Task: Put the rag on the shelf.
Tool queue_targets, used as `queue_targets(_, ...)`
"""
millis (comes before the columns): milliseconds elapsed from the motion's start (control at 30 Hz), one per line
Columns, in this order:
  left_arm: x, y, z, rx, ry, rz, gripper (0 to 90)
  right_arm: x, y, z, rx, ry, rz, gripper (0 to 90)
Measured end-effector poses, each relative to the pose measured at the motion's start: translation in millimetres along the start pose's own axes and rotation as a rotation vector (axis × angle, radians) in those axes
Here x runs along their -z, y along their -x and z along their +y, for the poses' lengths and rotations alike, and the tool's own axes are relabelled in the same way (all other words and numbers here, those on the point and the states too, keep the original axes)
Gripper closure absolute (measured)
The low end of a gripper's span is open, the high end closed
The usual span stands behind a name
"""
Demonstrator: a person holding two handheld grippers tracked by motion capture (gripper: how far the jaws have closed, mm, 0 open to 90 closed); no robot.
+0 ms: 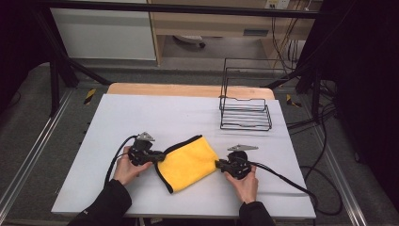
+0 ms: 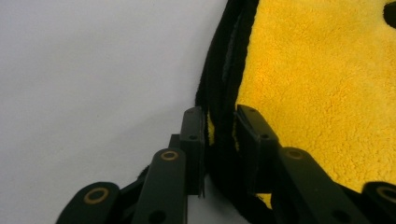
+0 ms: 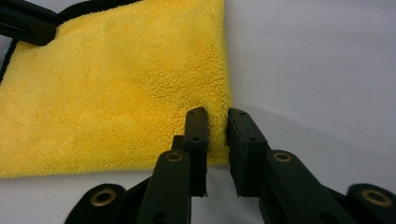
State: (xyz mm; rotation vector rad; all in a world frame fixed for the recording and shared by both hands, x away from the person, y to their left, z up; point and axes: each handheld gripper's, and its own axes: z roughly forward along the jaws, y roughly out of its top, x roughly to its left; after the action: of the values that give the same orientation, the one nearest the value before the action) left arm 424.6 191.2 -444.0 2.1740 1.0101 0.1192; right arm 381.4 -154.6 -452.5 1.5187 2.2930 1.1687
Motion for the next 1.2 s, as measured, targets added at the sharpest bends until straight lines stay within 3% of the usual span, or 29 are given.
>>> queue_targets(167, 2.9, 4.7, 0.9, 0.003, -0.008, 0.028, 77.2, 1.1, 2.4, 3.6, -0.014, -0.017, 0.017, 85.1)
queue_targets(333, 10.5, 13.9, -3.3, 0.031, -0.016, 0.024, 77.9, 7.4, 6.0, 11.4, -0.01, -0.017, 0.041, 85.3)
queue_targets(433, 14.9, 24.2, -10.4, 0.052, -0.009, 0.023, 77.9, 10.3, 9.2, 18.2, 0.033, -0.024, 0.054, 85.2)
queue_targets(533, 16.7, 34.4, -16.7, 0.072, 0.007, 0.049, 77.8, 7.2, 9.8, 26.5, 0.097, -0.043, 0.04, 85.1)
queue_targets(733, 21.4, 54.8, -30.2, 0.125, 0.029, 0.052, 77.4, -5.0, 10.5, 43.2, 0.201, -0.048, -0.006, 85.1)
queue_targets(867, 20.0, 67.3, -34.3, 0.111, 0.038, 0.081, 77.2, -15.8, 12.9, 51.3, 0.246, -0.034, -0.016, 84.9)
queue_targets(1000, 19.8, 67.2, -35.6, 0.082, 0.049, 0.087, 75.4, -26.3, 14.7, 50.0, 0.246, -0.029, -0.031, 82.2)
queue_targets(1100, 21.1, 64.1, -35.2, 0.045, 0.061, 0.085, 71.0, -17.3, 10.4, 45.3, 0.245, 0.023, -0.067, 69.9)
queue_targets(1200, 26.3, 61.8, -33.0, -0.004, 0.085, 0.106, 64.8, 4.3, 1.6, 37.5, 0.211, 0.056, -0.03, 52.1)
